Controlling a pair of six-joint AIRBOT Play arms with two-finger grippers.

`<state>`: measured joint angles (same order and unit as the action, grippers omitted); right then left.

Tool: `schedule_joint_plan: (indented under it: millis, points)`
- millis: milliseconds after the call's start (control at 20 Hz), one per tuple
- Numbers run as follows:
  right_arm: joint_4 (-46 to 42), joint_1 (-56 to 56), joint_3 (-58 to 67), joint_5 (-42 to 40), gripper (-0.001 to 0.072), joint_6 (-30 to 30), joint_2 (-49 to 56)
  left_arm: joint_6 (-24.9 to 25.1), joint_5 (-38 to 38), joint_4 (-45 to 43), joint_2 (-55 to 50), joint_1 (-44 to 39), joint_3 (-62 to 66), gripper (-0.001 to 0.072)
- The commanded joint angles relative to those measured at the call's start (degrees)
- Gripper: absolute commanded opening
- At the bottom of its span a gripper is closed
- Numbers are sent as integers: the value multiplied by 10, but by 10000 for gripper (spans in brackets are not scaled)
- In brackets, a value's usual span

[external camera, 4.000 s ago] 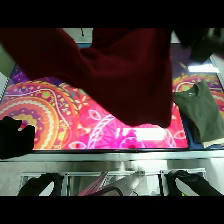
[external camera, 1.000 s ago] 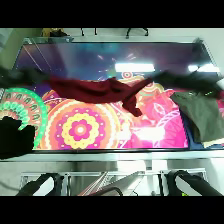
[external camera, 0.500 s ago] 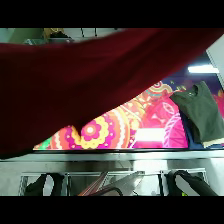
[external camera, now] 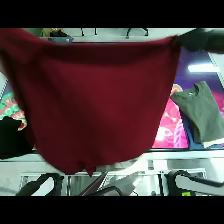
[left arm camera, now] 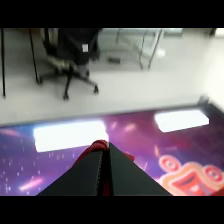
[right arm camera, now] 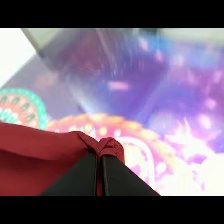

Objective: Fold the shirts.

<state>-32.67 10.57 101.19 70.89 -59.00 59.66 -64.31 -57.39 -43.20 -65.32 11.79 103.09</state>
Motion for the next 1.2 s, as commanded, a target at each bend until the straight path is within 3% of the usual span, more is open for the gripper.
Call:
schedule_joint_plan:
  millis: [0,200,350,400,450,500,550,600,650,900,1050,1150]
  points:
    - [2,-8,-66,-83,19,41,120,13,81,-134,-200,-111,39,11]
    - [4,-21,-68,-163,19,68,262,-34,73,-147,-441,-152,189,12]
    - [3,-18,-68,-216,20,68,307,-46,126,-147,-466,-151,153,18]
    - [3,-14,-68,-216,57,68,310,-45,129,-148,-457,-147,132,19]
    - [3,-9,-68,-212,259,68,309,-45,118,-148,-444,-139,117,19]
    - [3,-2,-68,-196,393,67,305,-45,90,-147,-432,-128,114,20]
    - [3,10,-68,-167,380,67,298,-45,50,-148,-421,-116,119,103]
    - [2,25,-68,-123,301,67,289,-45,-1,-147,-405,-101,127,512]
    - [-6,40,-68,-76,245,67,279,-47,-41,-147,-388,-84,132,699]
    - [-115,106,-120,106,253,11,244,-103,-196,-175,-288,23,72,698]
    - [-142,127,-245,96,254,22,212,-106,-257,-186,-240,94,-52,698]
    - [-146,130,-326,63,257,29,200,-106,-254,-186,-210,137,-163,698]
